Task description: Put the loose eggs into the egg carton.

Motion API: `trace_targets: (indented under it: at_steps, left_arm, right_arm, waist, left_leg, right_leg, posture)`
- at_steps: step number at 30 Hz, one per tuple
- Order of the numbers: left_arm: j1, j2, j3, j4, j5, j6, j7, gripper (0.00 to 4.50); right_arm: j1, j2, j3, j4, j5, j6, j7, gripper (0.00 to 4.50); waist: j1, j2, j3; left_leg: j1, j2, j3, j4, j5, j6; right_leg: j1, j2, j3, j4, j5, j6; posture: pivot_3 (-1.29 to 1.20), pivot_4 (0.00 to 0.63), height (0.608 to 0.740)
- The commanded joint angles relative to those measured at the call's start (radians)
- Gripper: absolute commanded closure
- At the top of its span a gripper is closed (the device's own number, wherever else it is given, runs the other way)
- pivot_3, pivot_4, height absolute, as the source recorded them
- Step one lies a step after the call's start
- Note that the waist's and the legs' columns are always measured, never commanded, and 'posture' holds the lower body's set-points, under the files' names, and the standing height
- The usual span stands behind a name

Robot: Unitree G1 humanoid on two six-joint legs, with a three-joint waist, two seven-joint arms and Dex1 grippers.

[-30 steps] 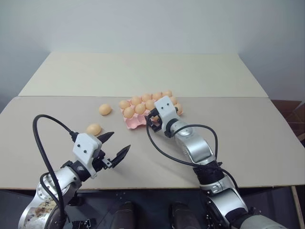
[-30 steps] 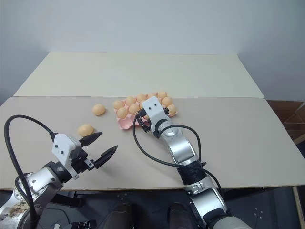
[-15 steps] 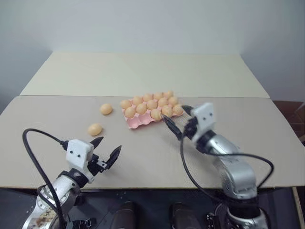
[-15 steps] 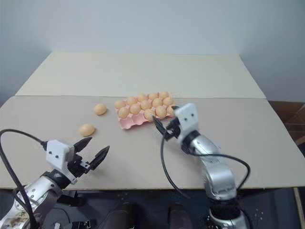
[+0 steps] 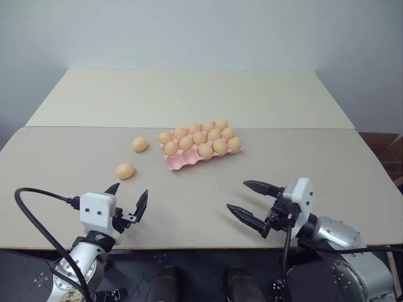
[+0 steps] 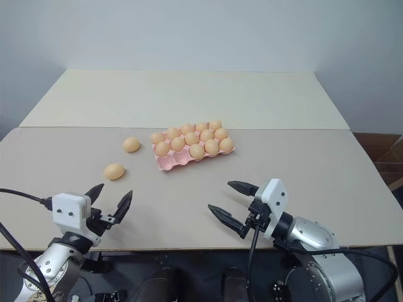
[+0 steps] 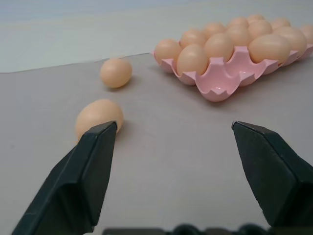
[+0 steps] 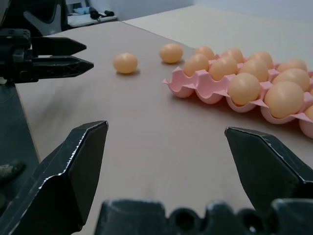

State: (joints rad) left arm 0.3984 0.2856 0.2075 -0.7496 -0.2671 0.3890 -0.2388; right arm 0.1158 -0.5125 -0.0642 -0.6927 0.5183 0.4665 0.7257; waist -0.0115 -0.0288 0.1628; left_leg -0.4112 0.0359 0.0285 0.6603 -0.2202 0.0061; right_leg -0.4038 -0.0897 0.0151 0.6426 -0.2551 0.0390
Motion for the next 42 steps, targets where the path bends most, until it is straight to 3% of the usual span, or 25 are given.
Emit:
trace_targets:
  at_steps: [1, 7, 14, 24, 31, 42]
  left_arm:
    - [0.003, -0.007, -0.007, -0.027, 0.061, -0.020, 0.042, 0.02]
    - [-0.040, 0.008, 0.053, -0.006, 0.004, 0.050, 0.028, 0.02]
    - [-0.163, 0.190, 0.197, 0.112, -0.187, 0.182, -0.144, 0.02]
    - [-0.321, 0.394, 0.217, 0.328, -0.213, 0.262, -0.256, 0.02]
    - [-0.457, 0.414, 0.129, 0.434, -0.179, 0.271, -0.265, 0.02]
    - [-0.595, 0.378, 0.031, 0.593, -0.140, 0.276, -0.253, 0.02]
  right_arm:
    - [0.001, -0.036, 0.011, -0.048, -0.001, -0.023, 0.016, 0.00]
    - [-0.016, -0.101, 0.046, -0.064, -0.050, -0.003, -0.005, 0.00]
    - [-0.082, -0.118, 0.106, -0.075, -0.108, 0.046, -0.070, 0.00]
    - [-0.151, -0.149, 0.149, -0.069, -0.116, 0.046, -0.036, 0.00]
    - [-0.233, -0.159, 0.147, -0.070, -0.019, 0.078, 0.032, 0.00]
    - [-0.342, -0.183, 0.168, -0.029, -0.030, 0.083, 0.067, 0.00]
  waist:
    - [0.000, 0.000, 0.000]
    - [0.002, -0.001, 0.000]
    - [0.002, -0.001, 0.000]
    - [0.002, -0.001, 0.000]
    - [0.002, -0.002, 0.000]
    - [0.001, -0.002, 0.000]
  left_leg:
    - [0.000, 0.000, 0.000, 0.000, 0.000, 0.000]
    - [0.000, 0.000, 0.000, 0.000, 0.000, 0.000]
    - [0.000, 0.000, 0.000, 0.000, 0.000, 0.000]
    - [0.000, -0.001, 0.000, 0.000, 0.000, 0.000]
    - [0.000, 0.000, 0.000, 0.000, 0.000, 0.000]
    - [0.000, -0.001, 0.000, 0.000, 0.000, 0.000]
  right_leg:
    - [0.000, 0.000, 0.000, 0.000, 0.000, 0.000]
    - [0.000, 0.000, 0.000, 0.000, 0.000, 0.000]
    - [0.000, 0.000, -0.001, 0.000, 0.000, 0.000]
    - [0.000, 0.000, -0.001, 0.000, 0.000, 0.000]
    - [0.000, 0.000, -0.001, 0.001, 0.001, 0.001]
    - [0.000, 0.000, -0.001, 0.002, 0.001, 0.001]
  posture:
    - [0.00, 0.150, 0.740]
    - [0.00, 0.150, 0.740]
    - [0.00, 0.150, 0.740]
    - [0.00, 0.150, 0.740]
    - [0.00, 0.150, 0.740]
    - [0.00, 0.150, 0.740]
